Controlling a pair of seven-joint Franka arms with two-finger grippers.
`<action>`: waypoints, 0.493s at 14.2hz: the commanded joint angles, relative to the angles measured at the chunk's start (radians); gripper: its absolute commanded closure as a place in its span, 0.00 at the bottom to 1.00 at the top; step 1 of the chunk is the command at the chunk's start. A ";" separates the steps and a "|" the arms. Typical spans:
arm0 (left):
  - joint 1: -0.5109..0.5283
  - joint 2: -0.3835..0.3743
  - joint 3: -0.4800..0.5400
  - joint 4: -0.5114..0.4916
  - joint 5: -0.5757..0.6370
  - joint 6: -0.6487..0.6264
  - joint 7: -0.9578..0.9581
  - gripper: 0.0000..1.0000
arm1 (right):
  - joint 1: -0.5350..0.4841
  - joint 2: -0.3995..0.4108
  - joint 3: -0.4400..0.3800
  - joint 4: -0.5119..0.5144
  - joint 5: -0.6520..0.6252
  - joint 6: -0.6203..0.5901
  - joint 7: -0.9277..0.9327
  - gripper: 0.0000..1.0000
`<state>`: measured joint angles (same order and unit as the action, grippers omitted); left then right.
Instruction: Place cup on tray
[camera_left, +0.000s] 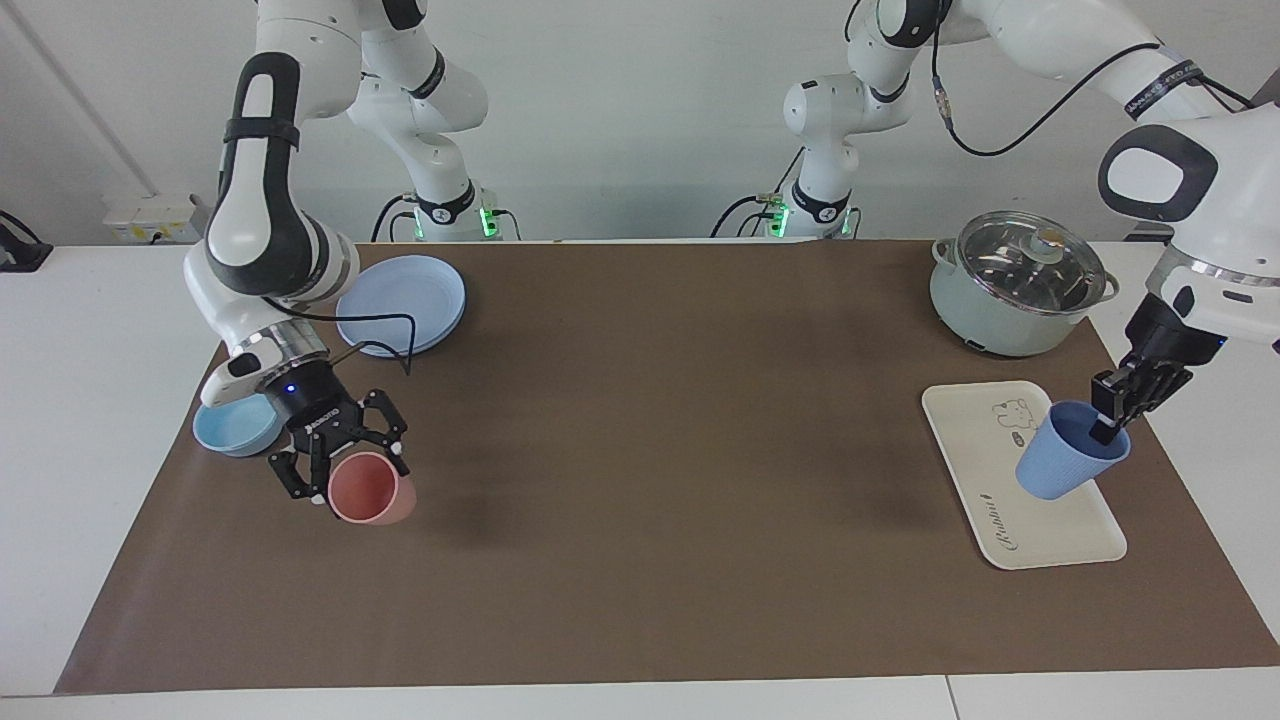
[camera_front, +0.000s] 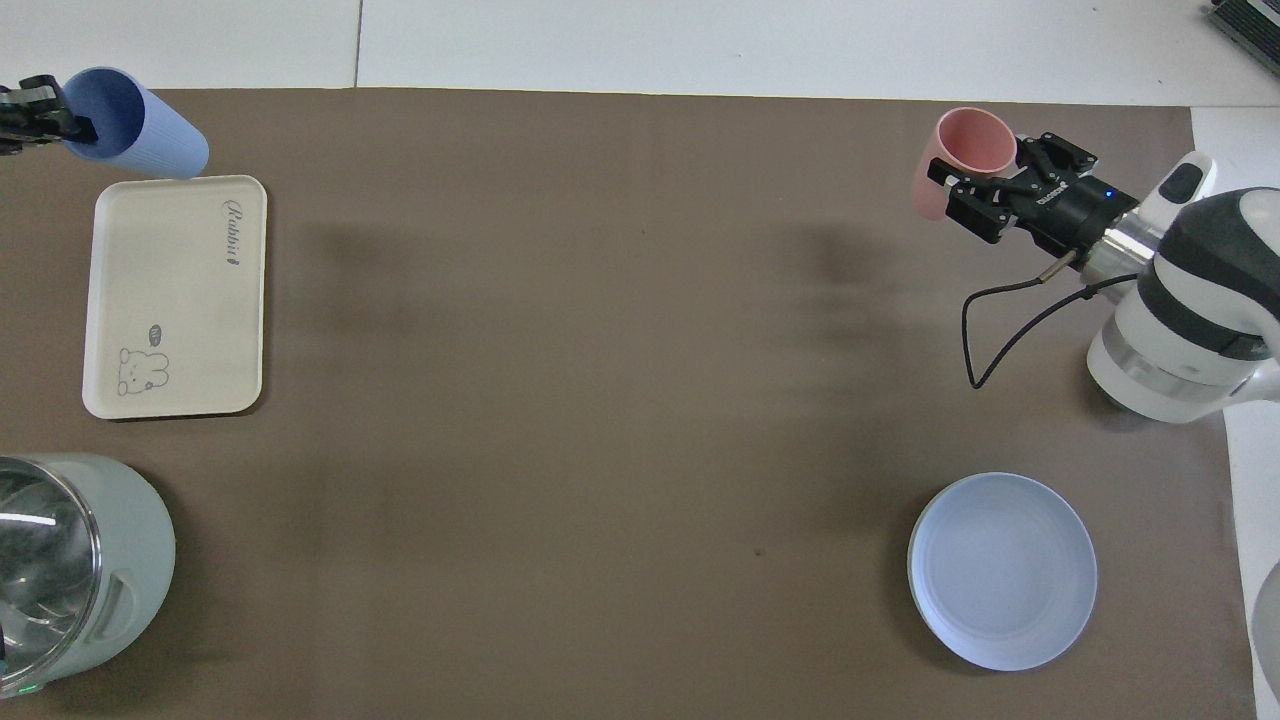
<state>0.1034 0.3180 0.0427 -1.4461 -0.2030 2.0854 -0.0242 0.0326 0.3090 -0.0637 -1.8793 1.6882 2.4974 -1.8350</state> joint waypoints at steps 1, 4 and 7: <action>0.041 -0.027 -0.009 -0.088 0.028 0.059 0.030 1.00 | -0.083 0.085 0.012 0.025 0.134 -0.156 -0.210 1.00; 0.081 0.016 -0.009 -0.111 0.028 0.108 0.053 1.00 | -0.102 0.125 0.010 0.036 0.160 -0.210 -0.297 1.00; 0.130 0.068 -0.012 -0.109 0.028 0.130 0.102 1.00 | -0.123 0.159 0.012 0.037 0.169 -0.256 -0.355 1.00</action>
<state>0.2029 0.3569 0.0428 -1.5485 -0.2009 2.1762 0.0414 -0.0720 0.4474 -0.0637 -1.8627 1.8247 2.2750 -2.1356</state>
